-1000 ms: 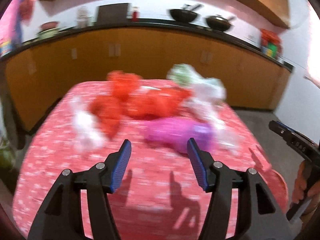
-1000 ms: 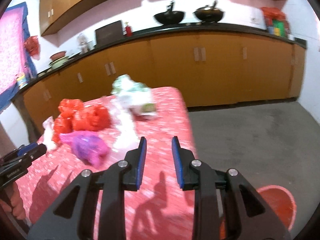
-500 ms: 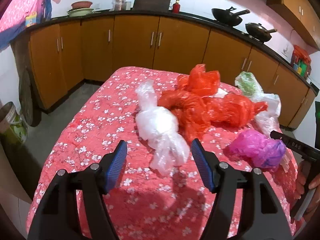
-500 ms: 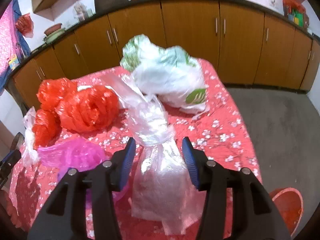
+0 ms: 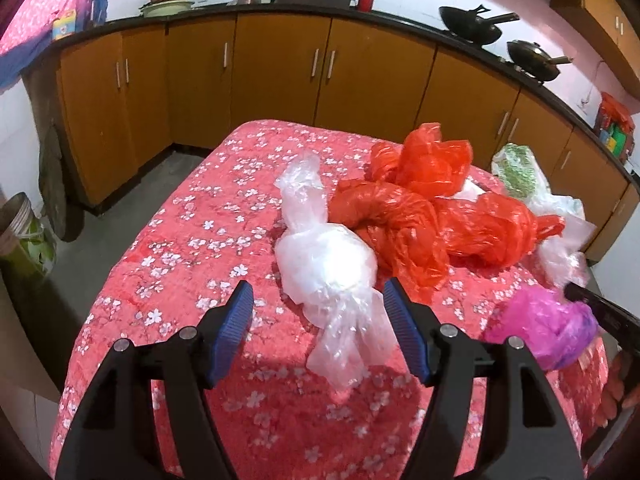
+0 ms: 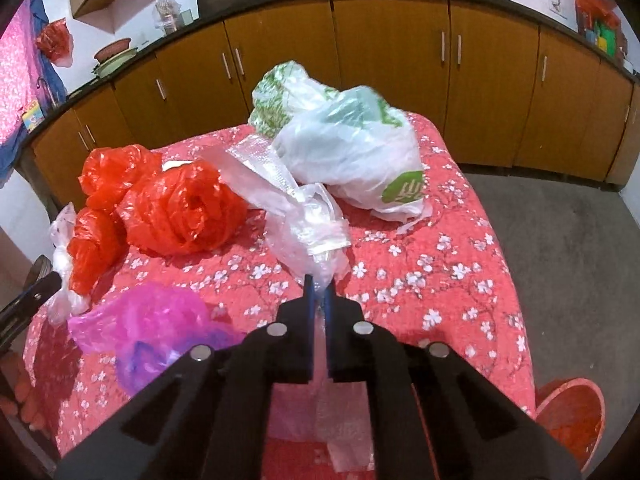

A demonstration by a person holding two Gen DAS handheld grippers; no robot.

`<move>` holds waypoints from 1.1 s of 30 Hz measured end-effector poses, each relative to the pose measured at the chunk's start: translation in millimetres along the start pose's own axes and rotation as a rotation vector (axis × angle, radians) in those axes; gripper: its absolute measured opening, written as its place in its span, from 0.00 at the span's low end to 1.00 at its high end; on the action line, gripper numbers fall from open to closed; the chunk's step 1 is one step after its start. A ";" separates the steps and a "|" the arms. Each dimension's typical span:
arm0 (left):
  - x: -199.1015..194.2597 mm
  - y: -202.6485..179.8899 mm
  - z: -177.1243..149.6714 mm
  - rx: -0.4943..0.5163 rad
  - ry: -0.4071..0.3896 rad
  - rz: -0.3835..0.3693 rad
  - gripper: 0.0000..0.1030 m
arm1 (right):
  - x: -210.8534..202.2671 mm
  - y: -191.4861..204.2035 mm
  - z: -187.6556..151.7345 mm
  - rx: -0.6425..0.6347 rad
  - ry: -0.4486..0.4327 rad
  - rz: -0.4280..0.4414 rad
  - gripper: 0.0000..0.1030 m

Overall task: Collect trash
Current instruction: 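Grasp the clear plastic bag with the right tool while the left tool grasps the clear wrapped bundle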

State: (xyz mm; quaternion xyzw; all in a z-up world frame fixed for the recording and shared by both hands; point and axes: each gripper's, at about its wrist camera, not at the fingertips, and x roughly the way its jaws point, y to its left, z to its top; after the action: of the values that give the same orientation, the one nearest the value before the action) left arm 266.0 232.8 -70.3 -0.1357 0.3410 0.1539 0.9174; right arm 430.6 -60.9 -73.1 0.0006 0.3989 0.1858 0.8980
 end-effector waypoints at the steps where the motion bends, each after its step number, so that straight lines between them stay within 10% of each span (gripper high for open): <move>1: 3.6 0.4 1.3 -0.004 0.016 0.005 0.65 | -2.1 -0.3 -1.1 0.003 -0.004 0.002 0.06; 5: 15.3 -0.7 3.2 -0.020 0.066 0.006 0.62 | -6.7 -2.2 -3.1 0.010 -0.008 0.007 0.06; 12: 20.8 2.8 -0.9 -0.036 0.116 -0.022 0.17 | -16.1 -8.4 -9.2 0.012 -0.018 0.011 0.06; 33: -74.8 -25.8 4.0 0.062 -0.105 -0.100 0.12 | -96.9 -19.3 -19.2 -0.002 -0.173 0.032 0.05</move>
State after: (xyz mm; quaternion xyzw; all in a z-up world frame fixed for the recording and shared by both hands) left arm 224.1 196.4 -13.8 -0.1160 0.2900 0.1043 0.9442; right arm 363.9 -114.1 -19.6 0.0223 0.3194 0.1997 0.9261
